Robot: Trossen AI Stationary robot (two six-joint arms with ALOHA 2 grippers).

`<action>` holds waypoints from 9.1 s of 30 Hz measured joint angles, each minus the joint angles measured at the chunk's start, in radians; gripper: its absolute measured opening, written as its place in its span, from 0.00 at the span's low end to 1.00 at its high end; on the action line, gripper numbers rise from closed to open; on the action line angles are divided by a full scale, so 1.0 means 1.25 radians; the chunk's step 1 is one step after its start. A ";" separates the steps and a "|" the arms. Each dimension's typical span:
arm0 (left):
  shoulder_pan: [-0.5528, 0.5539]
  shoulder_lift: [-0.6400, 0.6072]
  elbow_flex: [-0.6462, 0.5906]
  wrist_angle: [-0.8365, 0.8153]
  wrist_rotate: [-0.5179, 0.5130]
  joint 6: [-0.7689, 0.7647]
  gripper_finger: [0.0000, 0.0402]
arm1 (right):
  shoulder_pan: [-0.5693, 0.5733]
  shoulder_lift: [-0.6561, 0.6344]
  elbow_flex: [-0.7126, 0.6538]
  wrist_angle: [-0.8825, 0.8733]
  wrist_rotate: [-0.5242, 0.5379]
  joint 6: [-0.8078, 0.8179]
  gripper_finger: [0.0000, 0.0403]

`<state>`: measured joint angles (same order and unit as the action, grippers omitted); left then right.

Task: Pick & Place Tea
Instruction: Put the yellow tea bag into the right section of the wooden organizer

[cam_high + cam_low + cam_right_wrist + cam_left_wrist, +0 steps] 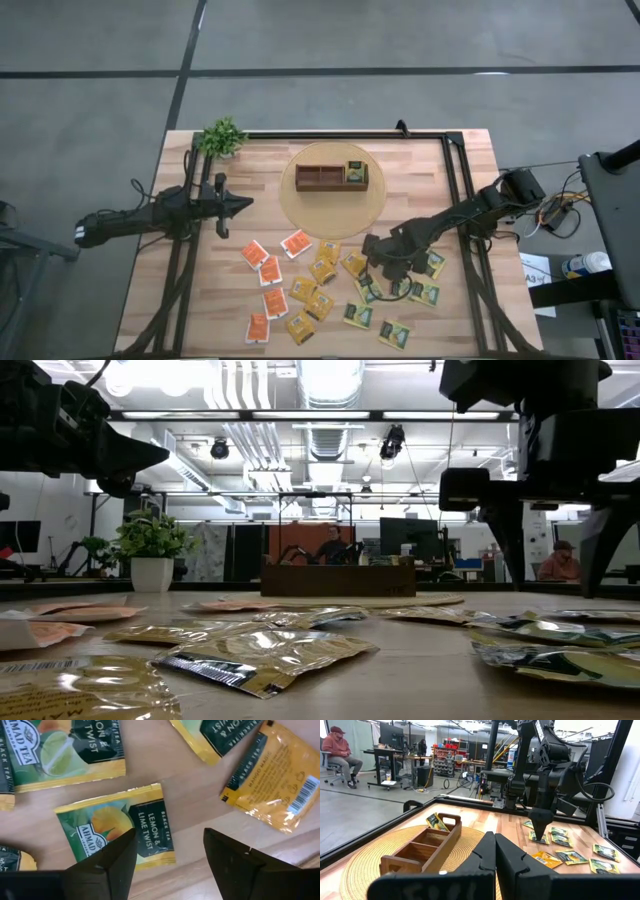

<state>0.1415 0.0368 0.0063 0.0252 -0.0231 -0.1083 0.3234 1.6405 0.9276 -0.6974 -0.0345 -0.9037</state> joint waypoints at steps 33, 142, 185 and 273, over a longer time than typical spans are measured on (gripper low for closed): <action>0.000 0.001 0.000 0.000 0.000 0.000 0.00 | -0.001 0.056 -0.001 -0.009 -0.024 -0.013 0.30; 0.000 0.002 0.000 0.000 0.000 0.000 0.00 | -0.429 0.150 0.203 0.164 0.608 0.491 0.14; 0.000 0.004 0.000 0.000 0.000 0.000 0.00 | -0.132 -0.218 0.162 -0.213 0.395 0.559 0.34; 0.000 0.004 0.000 0.000 0.000 0.000 0.00 | 0.100 -0.184 0.054 -0.105 -0.033 0.586 0.35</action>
<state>0.1415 0.0418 0.0063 0.0250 -0.0231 -0.1083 0.4478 1.4101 0.9945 -0.8284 -0.0758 -0.1717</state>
